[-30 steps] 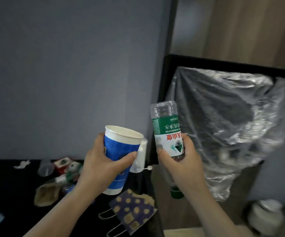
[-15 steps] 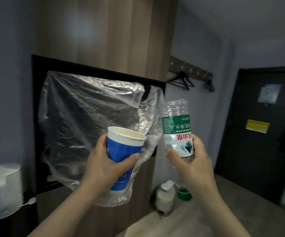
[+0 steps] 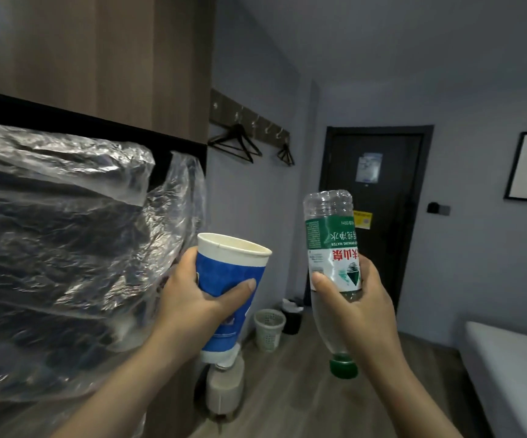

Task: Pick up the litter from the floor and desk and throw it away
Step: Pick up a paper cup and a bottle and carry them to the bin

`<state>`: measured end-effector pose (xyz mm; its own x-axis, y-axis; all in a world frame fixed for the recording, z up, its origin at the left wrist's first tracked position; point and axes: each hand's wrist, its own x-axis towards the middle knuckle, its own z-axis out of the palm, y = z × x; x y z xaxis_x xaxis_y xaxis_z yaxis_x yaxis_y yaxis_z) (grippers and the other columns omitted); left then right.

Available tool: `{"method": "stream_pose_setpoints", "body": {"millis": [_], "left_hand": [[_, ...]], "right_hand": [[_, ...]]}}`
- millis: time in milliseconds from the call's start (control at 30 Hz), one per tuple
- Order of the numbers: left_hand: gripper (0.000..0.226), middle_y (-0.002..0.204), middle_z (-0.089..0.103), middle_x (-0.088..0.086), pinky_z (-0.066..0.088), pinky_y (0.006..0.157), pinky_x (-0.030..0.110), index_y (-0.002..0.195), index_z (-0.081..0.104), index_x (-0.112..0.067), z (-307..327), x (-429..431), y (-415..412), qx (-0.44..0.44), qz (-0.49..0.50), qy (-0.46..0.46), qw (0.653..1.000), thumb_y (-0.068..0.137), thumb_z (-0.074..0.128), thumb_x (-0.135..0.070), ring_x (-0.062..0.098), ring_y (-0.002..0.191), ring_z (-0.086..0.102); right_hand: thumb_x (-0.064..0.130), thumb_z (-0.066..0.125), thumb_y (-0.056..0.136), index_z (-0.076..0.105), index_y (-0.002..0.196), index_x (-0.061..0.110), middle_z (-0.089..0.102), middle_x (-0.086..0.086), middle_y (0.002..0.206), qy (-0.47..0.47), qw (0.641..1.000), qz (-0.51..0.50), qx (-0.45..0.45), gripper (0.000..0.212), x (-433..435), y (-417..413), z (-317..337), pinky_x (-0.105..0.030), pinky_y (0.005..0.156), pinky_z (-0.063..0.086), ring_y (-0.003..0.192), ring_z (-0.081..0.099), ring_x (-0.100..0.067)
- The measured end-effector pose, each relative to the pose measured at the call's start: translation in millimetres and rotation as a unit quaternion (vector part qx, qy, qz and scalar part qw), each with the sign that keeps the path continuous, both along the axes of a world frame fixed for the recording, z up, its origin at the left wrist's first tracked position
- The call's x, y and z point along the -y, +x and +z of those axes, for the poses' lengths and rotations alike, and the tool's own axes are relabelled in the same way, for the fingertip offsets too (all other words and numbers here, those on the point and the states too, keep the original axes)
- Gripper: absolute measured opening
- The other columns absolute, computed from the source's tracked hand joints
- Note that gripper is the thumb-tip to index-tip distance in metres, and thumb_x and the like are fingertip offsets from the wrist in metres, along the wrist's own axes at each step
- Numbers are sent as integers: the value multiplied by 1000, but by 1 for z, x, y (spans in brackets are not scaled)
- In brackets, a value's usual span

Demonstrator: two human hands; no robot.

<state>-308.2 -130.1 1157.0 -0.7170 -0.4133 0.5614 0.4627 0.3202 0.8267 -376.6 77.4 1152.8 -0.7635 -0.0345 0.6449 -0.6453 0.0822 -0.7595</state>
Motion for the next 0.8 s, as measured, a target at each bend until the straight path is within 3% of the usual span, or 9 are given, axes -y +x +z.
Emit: {"method": "stream_pose_setpoints", "body": {"millis": [67,200,467,800], "left_hand": [[50,84,70,-4,60,62,43,87,56,-41,3,13,-28,1,-22,7,1000,45,82,-46,18,73,70],[45,84,70,-14,50,48,15,88,56,-38,-3,40,-82,-5,-35,11,999,55,86,-33,4,68,68],[46,84,68,-20,44,46,8,92,55,-31,-25,59,-168,25,-33,14,999,53,77,-39,-2,70,66],[43,83,68,-21,44,47,7,91,54,-33,-21,31,-305,16,-15,-19,1000,57,79,-39,-4,70,65]], "right_hand": [[40,72,79,51,114,40,62,33,96,5,1000,-21,1,41,10,-20,6,-6,53,47,85,62,12],[43,73,80,51,109,42,63,32,95,14,998,-54,-3,37,29,-58,7,-6,53,47,84,63,11],[39,69,80,53,99,43,60,39,95,48,995,-88,10,25,47,-133,-11,-5,55,46,86,60,13],[45,67,78,50,108,45,60,37,98,20,996,-81,13,34,17,-279,-18,-5,56,47,89,60,14]]}}
